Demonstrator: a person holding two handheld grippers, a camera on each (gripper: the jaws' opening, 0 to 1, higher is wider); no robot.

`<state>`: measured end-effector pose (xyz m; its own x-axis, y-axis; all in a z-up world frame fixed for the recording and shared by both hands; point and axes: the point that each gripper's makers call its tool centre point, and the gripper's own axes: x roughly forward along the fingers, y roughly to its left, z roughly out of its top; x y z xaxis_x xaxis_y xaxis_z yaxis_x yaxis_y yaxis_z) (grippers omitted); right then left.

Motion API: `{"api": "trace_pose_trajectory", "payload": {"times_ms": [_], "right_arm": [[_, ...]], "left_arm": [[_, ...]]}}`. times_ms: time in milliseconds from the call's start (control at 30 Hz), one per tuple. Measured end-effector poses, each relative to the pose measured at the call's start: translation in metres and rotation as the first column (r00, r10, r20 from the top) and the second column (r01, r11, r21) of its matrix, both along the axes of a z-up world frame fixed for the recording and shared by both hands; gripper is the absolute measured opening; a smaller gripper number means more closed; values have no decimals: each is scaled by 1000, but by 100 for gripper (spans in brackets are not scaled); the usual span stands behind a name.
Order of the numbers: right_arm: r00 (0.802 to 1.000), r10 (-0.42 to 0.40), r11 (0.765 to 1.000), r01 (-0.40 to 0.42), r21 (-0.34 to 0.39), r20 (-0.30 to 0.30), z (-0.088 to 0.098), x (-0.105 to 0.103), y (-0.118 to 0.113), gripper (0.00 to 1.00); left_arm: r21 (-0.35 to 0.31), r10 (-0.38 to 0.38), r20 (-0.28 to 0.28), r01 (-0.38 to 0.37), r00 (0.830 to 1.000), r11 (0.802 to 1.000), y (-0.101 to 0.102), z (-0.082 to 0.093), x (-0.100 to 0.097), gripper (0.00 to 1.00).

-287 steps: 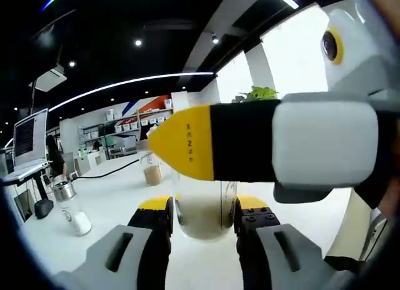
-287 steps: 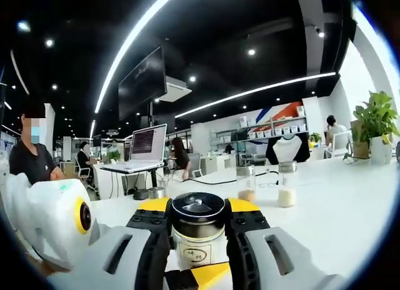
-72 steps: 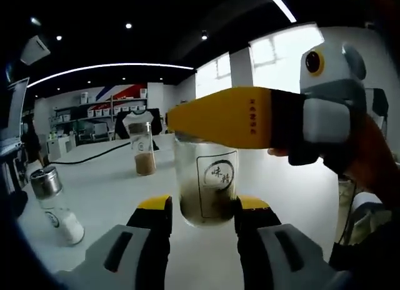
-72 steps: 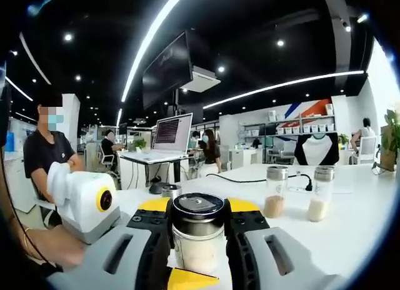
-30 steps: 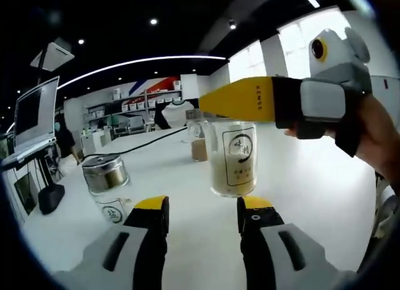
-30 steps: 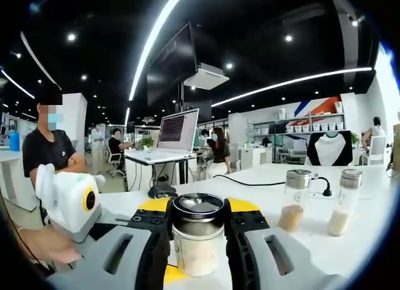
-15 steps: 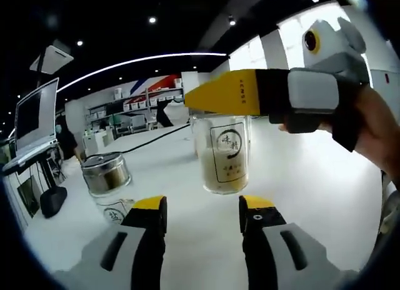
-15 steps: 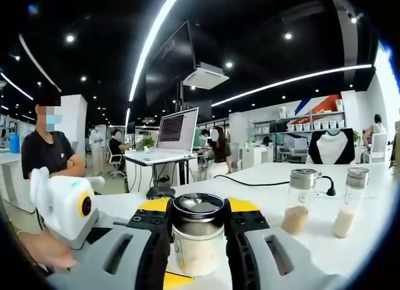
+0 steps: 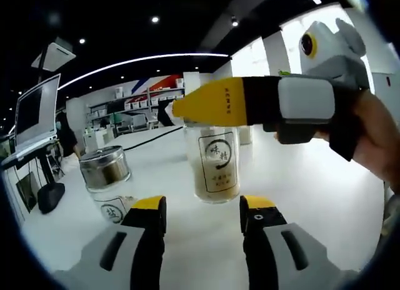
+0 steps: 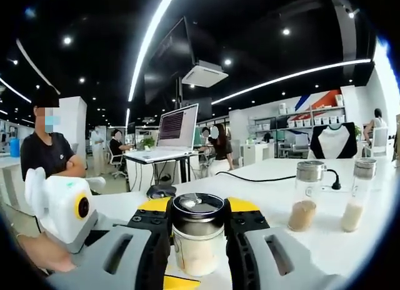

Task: Rotate the seasoning bottle until the label or dispensing opening points toward the visible target arrow and the bottle remains upright within the marked orientation range

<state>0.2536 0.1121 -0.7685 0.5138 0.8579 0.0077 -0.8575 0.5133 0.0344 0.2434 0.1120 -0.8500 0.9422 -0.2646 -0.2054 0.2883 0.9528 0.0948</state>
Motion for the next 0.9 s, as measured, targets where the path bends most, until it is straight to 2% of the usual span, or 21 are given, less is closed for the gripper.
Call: {"api": "trace_pose_trajectory", "payload": {"times_ms": [300,433,900], "right_arm": [[1000,7,1000,-7,-10,-20,-11,2,7,30],[1000,7,1000,-8,-10,-23,-12,3,8,30],[1000,6,999,-7,-36,-25,-24,4,13,30]], "left_arm": [[4,-5,-2,5,1000,1000,-1,-1,1,50],[-18,-11,20,11,1000,1000,-3,3,2,49],[-5,-2,3,2,1000,1000,0,-2,-1,50]]}}
